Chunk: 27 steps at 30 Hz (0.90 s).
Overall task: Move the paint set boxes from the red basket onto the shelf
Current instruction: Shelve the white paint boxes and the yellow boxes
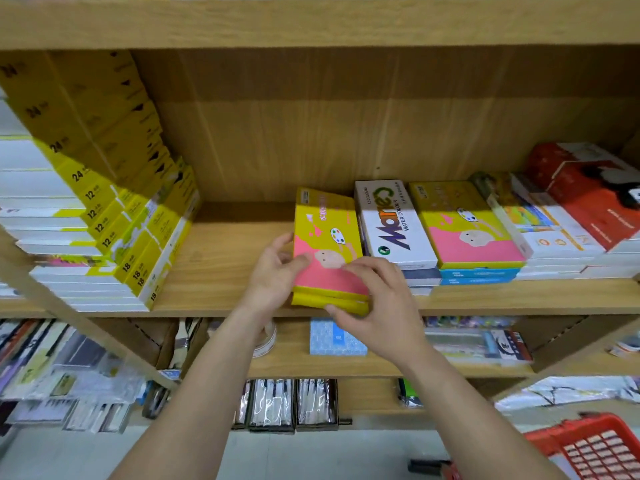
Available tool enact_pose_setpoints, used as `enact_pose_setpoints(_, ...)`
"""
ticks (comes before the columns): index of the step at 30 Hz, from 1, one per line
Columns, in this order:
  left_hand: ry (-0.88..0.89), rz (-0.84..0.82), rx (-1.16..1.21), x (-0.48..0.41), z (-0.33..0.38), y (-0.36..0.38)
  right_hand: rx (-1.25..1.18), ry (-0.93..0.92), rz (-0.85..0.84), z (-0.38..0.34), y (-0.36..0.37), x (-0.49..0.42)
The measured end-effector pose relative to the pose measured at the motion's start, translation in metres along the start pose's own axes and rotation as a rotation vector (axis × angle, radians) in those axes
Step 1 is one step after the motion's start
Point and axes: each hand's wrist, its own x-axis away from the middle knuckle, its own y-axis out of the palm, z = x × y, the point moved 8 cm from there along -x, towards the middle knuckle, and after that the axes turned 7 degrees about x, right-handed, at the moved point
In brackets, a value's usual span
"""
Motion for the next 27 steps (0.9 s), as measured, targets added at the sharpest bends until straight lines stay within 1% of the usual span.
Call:
enact_pose_setpoints(2,0.060,0.010,0.070,0.003,0.007,-0.004,-0.066,0.122,0.021,0.010,-0.009,-0.006)
enact_pose_setpoints(4,0.103,-0.002,0.158,0.008,0.020,-0.002,-0.211,0.286,-0.015,0.021,-0.016,-0.016)
enact_pose_setpoints(7,0.191,-0.084,0.205,0.013,0.050,0.021,-0.627,0.502,-0.117,0.031,-0.016,-0.030)
enact_pose_setpoints(8,0.215,-0.122,0.194,0.013,0.059,0.034,-0.729,0.543,-0.101,0.035,-0.021,-0.034)
enact_pose_setpoints(10,0.204,-0.192,0.163,0.008,0.067,0.063,-0.805,0.605,-0.008,0.052,-0.038,-0.041)
enact_pose_setpoints(12,0.182,-0.271,0.082,0.004,0.067,0.093,-0.760,0.686,0.122,0.080,-0.060,-0.039)
enact_pose_setpoints(13,0.194,-0.294,-0.005,0.002,0.066,0.105,-0.709,0.714,0.178,0.097,-0.070,-0.036)
enact_pose_setpoints(14,0.219,-0.291,-0.138,-0.001,0.063,0.113,-0.663,0.731,0.214,0.114,-0.080,-0.032)
enact_pose_setpoints(16,0.297,-0.249,-0.551,-0.009,0.049,0.119,-0.601,0.754,0.249,0.146,-0.096,-0.023)
enact_pose_setpoints(17,0.318,-0.263,-0.735,-0.010,0.039,0.122,-0.584,0.770,0.258,0.161,-0.104,-0.020)
enact_pose_setpoints(18,0.325,-0.298,-0.856,-0.009,0.029,0.126,-0.566,0.789,0.262,0.175,-0.110,-0.018)
enact_pose_setpoints(20,0.321,-0.364,-0.944,-0.006,0.009,0.130,-0.488,0.819,0.252,0.199,-0.122,-0.017)
enact_pose_setpoints(21,0.333,-0.366,-0.959,-0.006,0.003,0.130,-0.443,0.829,0.232,0.208,-0.126,-0.019)
enact_pose_setpoints(24,0.404,-0.275,-0.965,-0.007,0.001,0.126,-0.324,0.808,0.141,0.218,-0.131,-0.030)
enact_pose_setpoints(27,0.380,-0.250,-0.953,-0.009,0.001,0.126,-0.151,0.764,0.103,0.220,-0.137,-0.043)
